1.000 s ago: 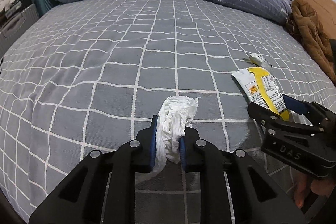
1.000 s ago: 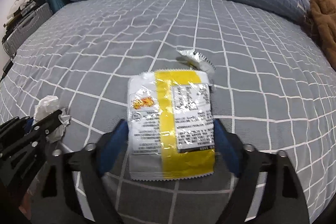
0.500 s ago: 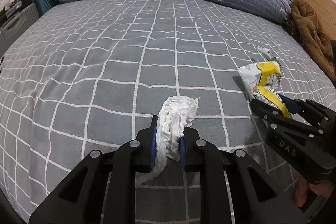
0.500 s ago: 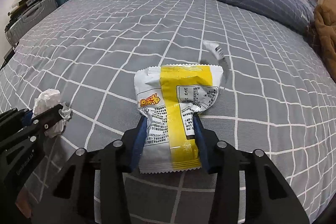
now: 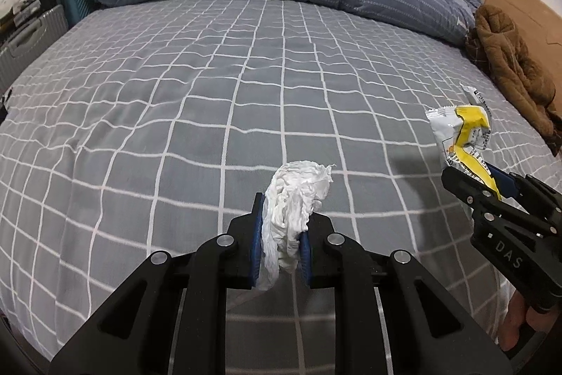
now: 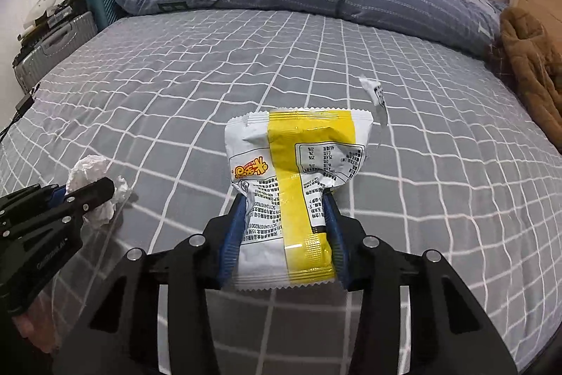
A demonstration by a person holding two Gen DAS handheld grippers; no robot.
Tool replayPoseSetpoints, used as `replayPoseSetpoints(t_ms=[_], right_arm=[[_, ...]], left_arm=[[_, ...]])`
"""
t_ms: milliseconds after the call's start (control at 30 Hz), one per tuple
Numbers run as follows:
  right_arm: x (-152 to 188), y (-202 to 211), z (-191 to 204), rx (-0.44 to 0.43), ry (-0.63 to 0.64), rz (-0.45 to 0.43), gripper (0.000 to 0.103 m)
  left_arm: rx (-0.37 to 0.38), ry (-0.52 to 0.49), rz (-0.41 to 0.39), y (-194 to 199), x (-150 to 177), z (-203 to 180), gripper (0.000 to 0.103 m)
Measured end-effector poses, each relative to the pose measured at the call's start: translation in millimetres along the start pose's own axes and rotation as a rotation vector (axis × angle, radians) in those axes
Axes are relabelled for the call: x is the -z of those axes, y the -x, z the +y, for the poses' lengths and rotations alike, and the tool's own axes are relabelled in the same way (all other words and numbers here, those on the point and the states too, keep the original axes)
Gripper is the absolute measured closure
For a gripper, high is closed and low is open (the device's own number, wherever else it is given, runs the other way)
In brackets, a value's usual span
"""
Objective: Collect trash
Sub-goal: 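Carry the tissue and yellow wrapper down over the trash bin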
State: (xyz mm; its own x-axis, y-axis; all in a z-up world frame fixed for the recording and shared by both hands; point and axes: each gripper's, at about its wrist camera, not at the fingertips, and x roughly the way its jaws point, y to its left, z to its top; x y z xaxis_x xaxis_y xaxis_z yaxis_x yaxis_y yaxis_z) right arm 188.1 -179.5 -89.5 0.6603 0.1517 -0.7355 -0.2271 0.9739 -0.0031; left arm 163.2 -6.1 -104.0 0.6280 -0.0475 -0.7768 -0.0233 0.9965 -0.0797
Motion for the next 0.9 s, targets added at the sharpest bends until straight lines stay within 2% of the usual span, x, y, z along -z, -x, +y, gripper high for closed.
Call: replayPoseSetpoints(t_ms=[500, 900], right_arm=[[24.5, 58.2, 10.9, -0.001, 0.016, -0.039, 0.061], [55.1, 94.0, 14.8, -0.017, -0.001, -0.038, 0.061]], left_arm=[[0.011, -0.006, -0.001, 40.3, 34.8, -5.0, 0.086], [0.018, -0.014, 0.003, 70.5, 62.8, -10.0, 0.086]])
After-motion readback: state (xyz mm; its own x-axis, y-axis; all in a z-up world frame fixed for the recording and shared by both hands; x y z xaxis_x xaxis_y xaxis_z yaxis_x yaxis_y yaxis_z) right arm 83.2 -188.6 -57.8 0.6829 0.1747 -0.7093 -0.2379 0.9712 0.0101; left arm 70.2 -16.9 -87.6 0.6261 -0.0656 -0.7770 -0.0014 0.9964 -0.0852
